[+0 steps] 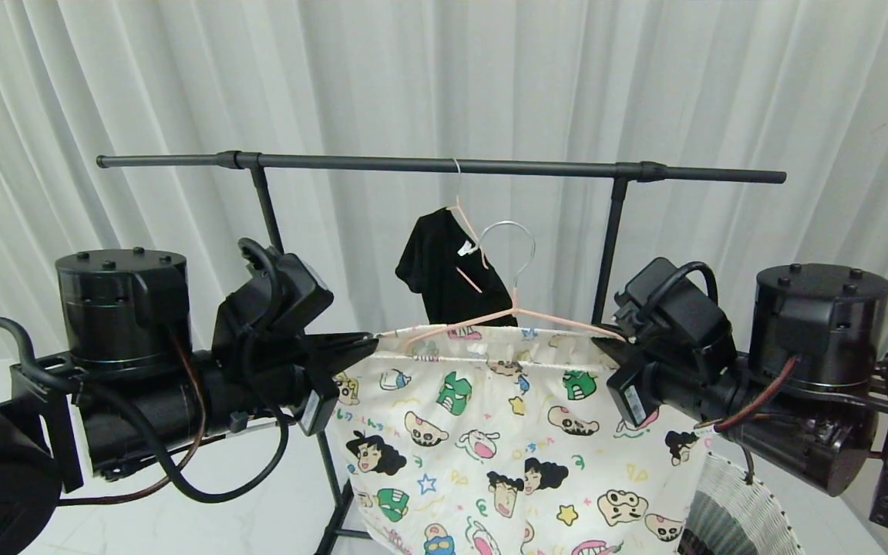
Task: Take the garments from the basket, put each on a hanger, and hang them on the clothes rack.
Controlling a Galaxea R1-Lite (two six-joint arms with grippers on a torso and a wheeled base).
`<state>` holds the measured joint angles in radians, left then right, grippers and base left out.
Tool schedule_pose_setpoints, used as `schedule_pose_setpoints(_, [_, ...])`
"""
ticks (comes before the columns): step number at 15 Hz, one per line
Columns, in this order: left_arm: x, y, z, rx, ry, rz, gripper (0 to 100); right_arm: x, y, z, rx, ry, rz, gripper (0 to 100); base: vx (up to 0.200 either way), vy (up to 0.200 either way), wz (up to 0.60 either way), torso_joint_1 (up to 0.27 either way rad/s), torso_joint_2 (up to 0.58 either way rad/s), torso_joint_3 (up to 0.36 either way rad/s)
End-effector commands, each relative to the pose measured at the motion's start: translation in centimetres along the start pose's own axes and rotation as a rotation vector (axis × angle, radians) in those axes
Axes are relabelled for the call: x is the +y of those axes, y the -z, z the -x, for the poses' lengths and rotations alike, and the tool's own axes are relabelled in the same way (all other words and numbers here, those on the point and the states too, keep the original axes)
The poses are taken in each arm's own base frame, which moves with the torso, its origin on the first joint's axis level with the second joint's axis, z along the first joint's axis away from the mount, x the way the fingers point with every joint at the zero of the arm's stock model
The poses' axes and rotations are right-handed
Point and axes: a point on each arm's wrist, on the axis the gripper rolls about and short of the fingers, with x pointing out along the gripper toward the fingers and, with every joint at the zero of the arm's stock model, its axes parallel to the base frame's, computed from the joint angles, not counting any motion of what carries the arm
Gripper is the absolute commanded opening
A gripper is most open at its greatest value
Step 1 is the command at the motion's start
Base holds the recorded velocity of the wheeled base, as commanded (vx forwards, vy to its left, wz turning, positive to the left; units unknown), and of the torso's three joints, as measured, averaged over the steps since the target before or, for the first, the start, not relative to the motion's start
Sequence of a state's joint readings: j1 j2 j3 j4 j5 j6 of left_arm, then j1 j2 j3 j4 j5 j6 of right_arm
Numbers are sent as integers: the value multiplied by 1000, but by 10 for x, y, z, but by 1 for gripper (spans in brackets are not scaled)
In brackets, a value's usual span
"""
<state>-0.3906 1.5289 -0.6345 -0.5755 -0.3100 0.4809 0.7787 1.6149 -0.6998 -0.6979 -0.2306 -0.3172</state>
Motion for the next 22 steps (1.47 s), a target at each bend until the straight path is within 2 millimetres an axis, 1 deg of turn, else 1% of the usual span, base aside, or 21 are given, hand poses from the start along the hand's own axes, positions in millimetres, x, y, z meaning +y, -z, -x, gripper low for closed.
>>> schedule_pose_setpoints(1, [-7, -3, -2, -5, 23, -9, 0, -1, 0, 0, 2, 3, 0, 0, 0, 0, 0, 0, 0, 0])
schedule_pose_setpoints(2, [-8, -3, -2, -7, 28, -11, 100, 0, 1, -1, 3, 3, 0, 0, 0, 0, 0, 0, 0, 0])
schedule_pose_setpoints(6, [-6, -4, -1, -11, 15, -3, 100, -4, 1, -1, 5, 16, -5, 0, 0, 0, 0, 0, 0, 0])
schedule_pose_setpoints(10, [-1, -11, 14, -46, -23, 22, 100, -11, 2, -2, 1, 43, -11, 0, 0, 0, 0, 0, 0, 0])
schedule_pose_setpoints(14, [1, -19, 18, -78, -35, 94, 100, -12, 2, -2, 0, 48, -14, 0, 0, 0, 0, 0, 0, 0])
schedule_pose_setpoints(16, [4, -16, 20, -71, -51, 111, 100, -16, 0, 1, -12, 60, -17, 0, 0, 0, 0, 0, 0, 0])
schedule_pose_setpoints(18, [12, -10, 23, -42, -111, 125, 100, -20, 0, 3, -12, 76, -19, 0, 0, 0, 0, 0, 0, 0])
schedule_pose_setpoints(19, [21, -1, 26, 23, -233, 146, 100, -26, 0, 7, -11, 111, -25, 0, 0, 0, 0, 0, 0, 0])
schedule_pose_setpoints(20, [26, 4, 29, 70, -330, 170, 100, -31, 0, 8, -1, 156, -31, 0, 0, 0, 0, 0, 0, 0])
schedule_pose_setpoints(22, [31, 8, 32, 121, -507, 275, 100, -41, 5, 13, 19, 211, -39, 0, 0, 0, 0, 0, 0, 0])
